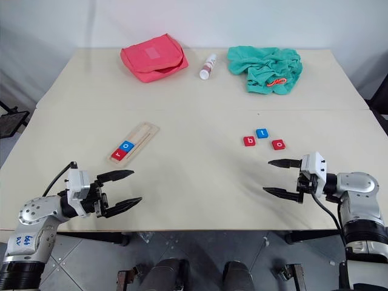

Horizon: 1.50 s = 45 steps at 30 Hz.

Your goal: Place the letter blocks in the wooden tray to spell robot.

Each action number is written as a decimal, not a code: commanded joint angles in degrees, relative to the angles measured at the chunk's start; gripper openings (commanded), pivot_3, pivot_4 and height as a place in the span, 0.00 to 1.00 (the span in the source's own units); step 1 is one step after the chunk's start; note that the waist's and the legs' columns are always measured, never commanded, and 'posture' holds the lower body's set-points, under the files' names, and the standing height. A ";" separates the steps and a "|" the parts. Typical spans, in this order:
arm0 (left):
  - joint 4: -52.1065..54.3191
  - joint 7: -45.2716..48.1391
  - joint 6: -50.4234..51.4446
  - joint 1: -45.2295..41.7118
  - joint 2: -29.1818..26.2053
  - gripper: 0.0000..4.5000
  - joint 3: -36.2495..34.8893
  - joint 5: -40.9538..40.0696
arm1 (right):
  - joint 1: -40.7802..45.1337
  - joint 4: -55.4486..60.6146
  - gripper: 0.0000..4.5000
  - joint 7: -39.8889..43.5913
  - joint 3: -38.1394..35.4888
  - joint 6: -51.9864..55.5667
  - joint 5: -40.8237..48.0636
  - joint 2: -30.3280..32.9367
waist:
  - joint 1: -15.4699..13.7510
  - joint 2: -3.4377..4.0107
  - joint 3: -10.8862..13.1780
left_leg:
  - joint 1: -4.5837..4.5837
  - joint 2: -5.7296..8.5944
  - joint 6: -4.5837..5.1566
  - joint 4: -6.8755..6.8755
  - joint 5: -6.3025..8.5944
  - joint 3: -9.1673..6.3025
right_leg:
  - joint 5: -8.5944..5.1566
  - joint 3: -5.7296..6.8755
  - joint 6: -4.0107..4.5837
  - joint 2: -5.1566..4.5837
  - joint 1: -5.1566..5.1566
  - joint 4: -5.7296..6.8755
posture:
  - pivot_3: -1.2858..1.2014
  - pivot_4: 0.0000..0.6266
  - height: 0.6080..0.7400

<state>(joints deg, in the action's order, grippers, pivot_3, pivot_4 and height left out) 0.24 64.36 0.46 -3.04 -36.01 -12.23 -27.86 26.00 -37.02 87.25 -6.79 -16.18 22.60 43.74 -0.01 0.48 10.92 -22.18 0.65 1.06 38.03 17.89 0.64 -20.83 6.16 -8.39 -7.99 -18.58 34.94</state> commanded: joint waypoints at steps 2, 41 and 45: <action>1.60 -3.13 0.45 0.08 0.63 1.00 -1.12 -0.19 | 2.05 -1.17 0.99 0.67 -1.05 -0.51 0.08 0.03 | 0.05 0.00 0.00 | 0.00 0.00 0.00 0.00 0.00 0.00 | 0.00 0.00 0.00 0.00 0.00 0.01 | 0.52 0.24 1.00; -2.44 -29.05 32.71 -14.96 -8.28 1.00 1.44 8.94 | 12.35 -7.45 0.99 3.14 0.36 -2.72 -1.40 -3.34 | 0.19 0.05 0.04 | -0.01 0.08 0.00 -0.03 0.00 -0.06 | 0.00 -0.03 0.00 -0.02 -0.06 0.11 | 0.52 0.24 1.00; -6.97 -28.56 32.46 -18.63 -7.55 1.00 3.73 10.80 | 10.76 -6.11 0.99 2.47 -0.15 -2.60 -1.15 -2.93 | 0.18 0.05 0.04 | -0.01 0.07 0.00 -0.04 0.00 -0.06 | 0.00 -0.03 0.00 -0.01 -0.11 0.17 | 0.52 0.24 1.00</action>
<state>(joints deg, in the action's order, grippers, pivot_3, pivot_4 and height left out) -5.96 35.33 33.85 -20.49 -43.46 -8.62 -17.97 37.06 -45.02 88.17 -5.20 -18.53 20.36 39.49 0.17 0.54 10.96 -22.19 0.73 1.06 38.00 17.90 0.58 -20.83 6.13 -8.39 -8.01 -18.68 35.12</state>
